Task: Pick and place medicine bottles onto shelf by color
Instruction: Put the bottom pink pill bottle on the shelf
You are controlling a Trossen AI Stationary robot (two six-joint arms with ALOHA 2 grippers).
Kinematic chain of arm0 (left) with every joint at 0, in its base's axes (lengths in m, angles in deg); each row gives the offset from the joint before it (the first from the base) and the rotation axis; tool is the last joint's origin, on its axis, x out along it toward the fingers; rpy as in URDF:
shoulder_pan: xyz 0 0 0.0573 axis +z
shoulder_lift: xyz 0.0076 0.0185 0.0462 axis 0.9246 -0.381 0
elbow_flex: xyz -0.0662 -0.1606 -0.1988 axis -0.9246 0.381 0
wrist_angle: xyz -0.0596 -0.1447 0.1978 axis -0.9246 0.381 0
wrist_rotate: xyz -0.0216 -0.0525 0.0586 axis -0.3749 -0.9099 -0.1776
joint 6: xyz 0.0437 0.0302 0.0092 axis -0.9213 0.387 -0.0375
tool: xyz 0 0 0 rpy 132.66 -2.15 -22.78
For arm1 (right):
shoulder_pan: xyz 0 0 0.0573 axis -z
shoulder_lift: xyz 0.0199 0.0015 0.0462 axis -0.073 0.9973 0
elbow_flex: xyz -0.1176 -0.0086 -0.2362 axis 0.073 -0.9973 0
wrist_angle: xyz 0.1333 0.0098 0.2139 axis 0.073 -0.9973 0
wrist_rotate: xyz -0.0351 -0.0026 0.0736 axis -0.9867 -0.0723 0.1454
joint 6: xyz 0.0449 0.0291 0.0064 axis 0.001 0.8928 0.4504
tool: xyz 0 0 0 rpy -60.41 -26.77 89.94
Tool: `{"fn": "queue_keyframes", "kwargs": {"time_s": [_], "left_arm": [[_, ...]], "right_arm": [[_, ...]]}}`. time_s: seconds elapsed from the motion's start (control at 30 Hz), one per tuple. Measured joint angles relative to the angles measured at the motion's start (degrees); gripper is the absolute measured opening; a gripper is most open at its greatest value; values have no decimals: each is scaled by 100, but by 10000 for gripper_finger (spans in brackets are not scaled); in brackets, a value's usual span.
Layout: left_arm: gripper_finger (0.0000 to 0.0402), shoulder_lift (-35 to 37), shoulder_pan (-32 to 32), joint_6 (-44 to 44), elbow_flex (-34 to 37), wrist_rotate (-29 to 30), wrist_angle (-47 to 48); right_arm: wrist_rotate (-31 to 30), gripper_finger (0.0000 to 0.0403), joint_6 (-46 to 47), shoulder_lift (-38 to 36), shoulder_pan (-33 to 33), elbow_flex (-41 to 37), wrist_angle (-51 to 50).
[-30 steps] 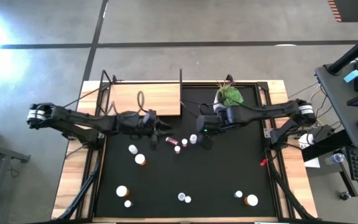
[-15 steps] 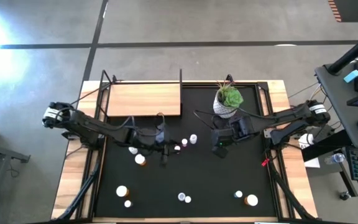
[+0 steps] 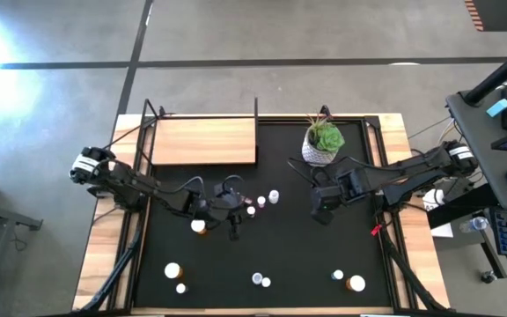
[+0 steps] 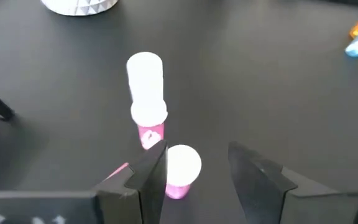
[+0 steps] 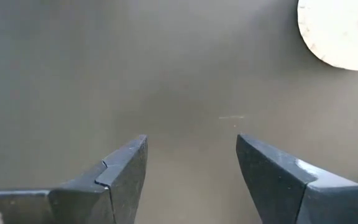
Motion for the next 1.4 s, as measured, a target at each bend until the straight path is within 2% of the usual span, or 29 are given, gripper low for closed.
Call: {"fn": "queue_keyframes", "kwargs": {"time_s": [0.5,0.7,1.07,1.4], "left_arm": [[153,-385,-13,-3,-26,-13,-35],[153,-514,-13,-10,-35,197,-125],[153,-461,-2,-29,-107,203,-41],[153,-457,-7,-452,-271,209,-71]], "right_arm": [[0,234,-12,-30,2,-35,143],[0,231,-2,-27,2,-13,164],[0,229,1,-25,2,-13,244],[0,228,-4,-27,2,-13,272]]}}
